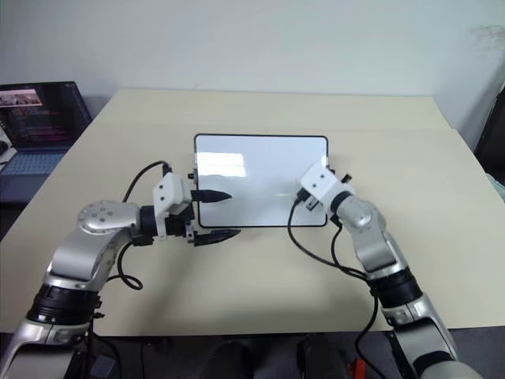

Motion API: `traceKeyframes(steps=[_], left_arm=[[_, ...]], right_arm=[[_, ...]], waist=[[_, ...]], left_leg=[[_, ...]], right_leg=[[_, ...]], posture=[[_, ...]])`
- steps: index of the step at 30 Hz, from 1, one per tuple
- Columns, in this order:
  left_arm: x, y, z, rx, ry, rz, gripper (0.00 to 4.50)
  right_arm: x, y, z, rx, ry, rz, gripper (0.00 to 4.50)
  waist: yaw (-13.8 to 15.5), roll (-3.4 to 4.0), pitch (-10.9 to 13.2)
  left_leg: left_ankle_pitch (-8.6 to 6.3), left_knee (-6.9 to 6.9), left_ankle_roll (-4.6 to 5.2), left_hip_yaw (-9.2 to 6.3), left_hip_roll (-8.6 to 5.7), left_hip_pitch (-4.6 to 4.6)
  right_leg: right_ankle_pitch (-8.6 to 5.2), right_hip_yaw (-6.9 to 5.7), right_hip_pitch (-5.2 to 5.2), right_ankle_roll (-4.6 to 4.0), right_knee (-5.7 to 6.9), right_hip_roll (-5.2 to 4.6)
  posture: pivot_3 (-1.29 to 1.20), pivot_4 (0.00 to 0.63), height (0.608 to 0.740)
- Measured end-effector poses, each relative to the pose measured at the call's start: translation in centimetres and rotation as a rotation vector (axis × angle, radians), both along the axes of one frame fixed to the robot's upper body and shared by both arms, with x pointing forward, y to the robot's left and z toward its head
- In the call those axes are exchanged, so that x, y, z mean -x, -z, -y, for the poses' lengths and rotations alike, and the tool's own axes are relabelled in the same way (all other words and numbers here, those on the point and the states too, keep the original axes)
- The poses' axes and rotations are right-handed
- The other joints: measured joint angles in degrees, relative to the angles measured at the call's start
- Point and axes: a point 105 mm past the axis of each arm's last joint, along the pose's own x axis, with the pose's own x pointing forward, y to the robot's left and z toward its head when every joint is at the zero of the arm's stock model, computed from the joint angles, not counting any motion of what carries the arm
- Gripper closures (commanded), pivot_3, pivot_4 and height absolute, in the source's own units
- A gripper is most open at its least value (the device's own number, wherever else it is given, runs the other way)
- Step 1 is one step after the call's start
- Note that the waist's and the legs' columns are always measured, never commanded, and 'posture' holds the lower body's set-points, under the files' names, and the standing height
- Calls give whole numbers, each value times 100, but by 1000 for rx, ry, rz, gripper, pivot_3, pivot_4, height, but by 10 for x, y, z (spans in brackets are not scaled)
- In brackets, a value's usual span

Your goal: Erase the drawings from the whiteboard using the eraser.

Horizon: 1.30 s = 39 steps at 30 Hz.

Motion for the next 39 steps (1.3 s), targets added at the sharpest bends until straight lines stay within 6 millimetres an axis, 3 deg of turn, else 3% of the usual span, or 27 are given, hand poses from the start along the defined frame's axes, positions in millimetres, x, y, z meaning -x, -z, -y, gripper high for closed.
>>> traceKeyframes(steps=[2,5,13,17,23,27,32,36,39], left_arm=[[0,0,0,0,0,0,0],[0,0,0,0,0,0,0],[0,0,0,0,0,-1,0],[0,1,0,1,-2,-3,0],[1,2,-2,3,-9,-7,0],[1,3,-3,3,-13,-11,0],[2,4,-4,4,-17,-18,0],[1,5,-5,4,-22,-25,0],[1,4,-5,4,-22,-24,0]], right_arm=[[5,8,-7,22,-36,-31,3515],[-1,3,-9,15,-14,14,3515],[-30,-36,5,-34,135,235,3515],[-26,-32,-1,-37,81,193,3515],[4,6,-32,27,-123,0,3515],[-7,-4,-29,27,-62,92,3515],[-31,-41,-10,-19,88,266,3515],[-31,-41,-12,-19,70,259,3515],[-20,-28,-17,22,-3,184,3515]], waist=[[-26,0,0],[-33,0,1],[3,3,3],[-6,3,2],[-15,4,3],[-11,4,4],[13,5,6],[5,5,6],[9,5,5]], left_leg=[[1,0,0,1,-1,5],[11,2,12,1,-2,8],[23,-2,19,10,1,-16],[21,-6,20,4,2,-14],[22,-5,21,2,2,-9],[23,-1,20,4,1,-8],[23,-6,20,7,1,-18],[20,-9,19,4,3,-27],[19,-11,19,1,4,-26]], right_leg=[[-1,2,0,1,3,3],[9,2,2,5,5,8],[20,-1,-11,10,-7,11],[21,6,-11,9,-11,10],[20,2,-11,9,-6,11],[22,1,-9,11,-5,11],[22,-4,-12,10,-11,11],[33,0,-17,-12,-19,10],[34,-3,-17,-14,-22,10]], posture=[[0,150,740],[0,150,740],[0,150,740],[0,150,740],[0,150,740],[0,150,740],[0,150,740],[0,150,740],[0,150,740]])
